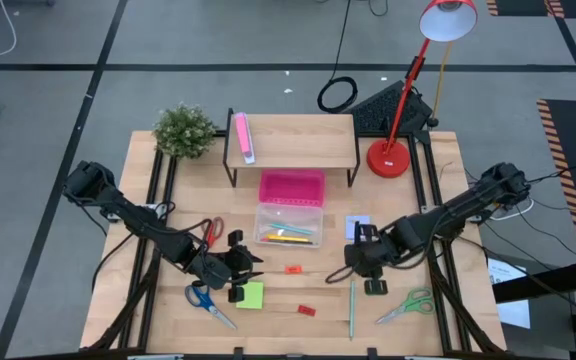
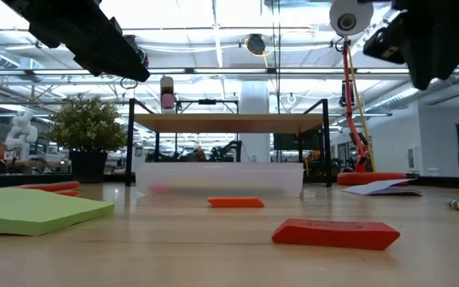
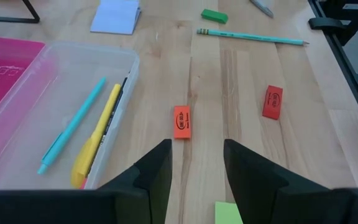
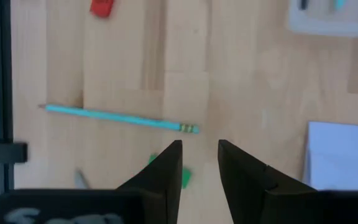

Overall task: Pack school essentials
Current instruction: Put the blue pencil into the supply box

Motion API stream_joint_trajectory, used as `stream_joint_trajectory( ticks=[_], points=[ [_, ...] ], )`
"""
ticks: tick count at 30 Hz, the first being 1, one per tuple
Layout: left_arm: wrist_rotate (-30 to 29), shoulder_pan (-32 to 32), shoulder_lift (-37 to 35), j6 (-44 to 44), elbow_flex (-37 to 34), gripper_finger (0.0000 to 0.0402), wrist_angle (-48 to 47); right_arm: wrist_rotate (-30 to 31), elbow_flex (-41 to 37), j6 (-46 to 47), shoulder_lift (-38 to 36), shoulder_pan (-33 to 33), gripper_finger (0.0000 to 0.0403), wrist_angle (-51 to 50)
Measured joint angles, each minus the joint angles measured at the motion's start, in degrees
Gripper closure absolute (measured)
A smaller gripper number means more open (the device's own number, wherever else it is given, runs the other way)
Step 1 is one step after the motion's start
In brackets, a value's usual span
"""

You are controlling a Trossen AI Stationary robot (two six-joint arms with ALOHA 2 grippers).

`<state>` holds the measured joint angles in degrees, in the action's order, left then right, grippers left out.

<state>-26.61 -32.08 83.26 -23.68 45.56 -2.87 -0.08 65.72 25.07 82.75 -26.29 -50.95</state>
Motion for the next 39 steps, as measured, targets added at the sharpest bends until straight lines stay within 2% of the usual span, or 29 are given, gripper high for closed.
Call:
stream_joint_trajectory(
  ticks=[15, 26, 29, 39],
  points=[
    [0.0, 0.0, 0.0, -0.4, 0.0, 0.0254, 0.1, -2.0, 10.6, -0.3, 13.5, -5.7, 0.0310, -7.7],
    [0.0, 0.0, 0.0, -0.4, 0.0, 0.0254, 0.1, -2.9, 12.5, -3.3, 15.7, -8.1, 0.0310, -7.9],
    [0.0, 0.0, 0.0, -0.4, 0.0, 0.0254, 0.1, -2.8, 12.5, -7.4, 15.7, -8.0, 0.0310, -7.6],
    [0.0, 0.0, 0.0, -0.4, 0.0, 0.0254, 0.1, -1.2, 12.5, -30.9, 15.7, -6.4, 0.0301, -3.0]
  ],
)
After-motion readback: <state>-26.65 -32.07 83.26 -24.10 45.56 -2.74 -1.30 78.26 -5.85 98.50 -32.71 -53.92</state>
